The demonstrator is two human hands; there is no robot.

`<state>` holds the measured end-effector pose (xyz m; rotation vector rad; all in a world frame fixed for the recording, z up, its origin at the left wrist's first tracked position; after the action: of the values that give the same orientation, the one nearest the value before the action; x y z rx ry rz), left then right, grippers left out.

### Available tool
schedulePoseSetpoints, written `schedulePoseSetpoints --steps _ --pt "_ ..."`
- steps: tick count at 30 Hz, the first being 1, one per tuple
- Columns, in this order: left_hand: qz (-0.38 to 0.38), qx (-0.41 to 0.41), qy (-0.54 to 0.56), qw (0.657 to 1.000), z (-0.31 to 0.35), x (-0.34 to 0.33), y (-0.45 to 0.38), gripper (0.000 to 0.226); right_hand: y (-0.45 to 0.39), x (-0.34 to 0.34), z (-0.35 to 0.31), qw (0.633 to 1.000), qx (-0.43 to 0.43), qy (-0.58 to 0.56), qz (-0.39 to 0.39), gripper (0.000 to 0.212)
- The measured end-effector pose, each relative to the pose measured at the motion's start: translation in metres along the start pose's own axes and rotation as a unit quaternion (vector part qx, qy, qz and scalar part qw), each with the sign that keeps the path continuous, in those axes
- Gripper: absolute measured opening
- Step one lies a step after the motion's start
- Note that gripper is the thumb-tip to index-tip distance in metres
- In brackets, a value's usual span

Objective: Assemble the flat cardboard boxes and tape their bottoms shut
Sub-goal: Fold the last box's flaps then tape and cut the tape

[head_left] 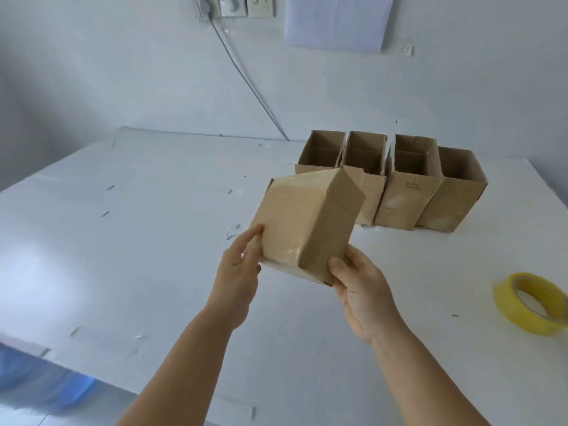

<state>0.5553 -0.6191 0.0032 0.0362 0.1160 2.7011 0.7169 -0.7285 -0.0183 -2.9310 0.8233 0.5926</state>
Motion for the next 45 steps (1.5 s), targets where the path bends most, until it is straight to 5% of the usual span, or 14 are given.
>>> schedulePoseSetpoints --steps 5,8,16,24,31,45 --pt "-0.046 -0.036 -0.073 0.996 0.001 0.039 -0.034 0.055 -0.038 -0.063 0.013 0.993 0.048 0.104 0.012 0.042" --pt "-0.101 -0.078 -0.091 0.988 0.01 0.053 -0.066 0.03 -0.066 -0.093 0.023 0.984 0.075 0.155 0.045 0.041" --pt "-0.026 -0.039 -0.23 0.972 -0.032 0.077 -0.161 0.043 -0.131 -0.109 0.058 0.923 0.024 0.35 0.157 0.055" --pt "-0.127 -0.055 -0.204 0.969 -0.051 0.04 -0.213 0.035 -0.169 -0.097 0.078 0.927 -0.027 0.325 0.184 0.058" --pt "-0.19 -0.094 -0.235 0.949 -0.053 0.014 -0.239 0.054 -0.202 -0.082 0.083 0.916 -0.047 0.324 0.23 0.065" --pt "-0.234 -0.072 -0.267 0.932 -0.066 -0.003 -0.255 0.068 -0.213 -0.08 0.093 0.905 -0.094 0.341 0.236 0.066"
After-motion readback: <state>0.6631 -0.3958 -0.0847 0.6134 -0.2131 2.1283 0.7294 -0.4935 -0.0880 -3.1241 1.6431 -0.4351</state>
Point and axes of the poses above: each hand's wrist, its own y-axis away from the middle knuckle, its own x-axis out of the back of the hand, z = x × y, the point moved 7 cm from there along -y, towards the middle knuckle
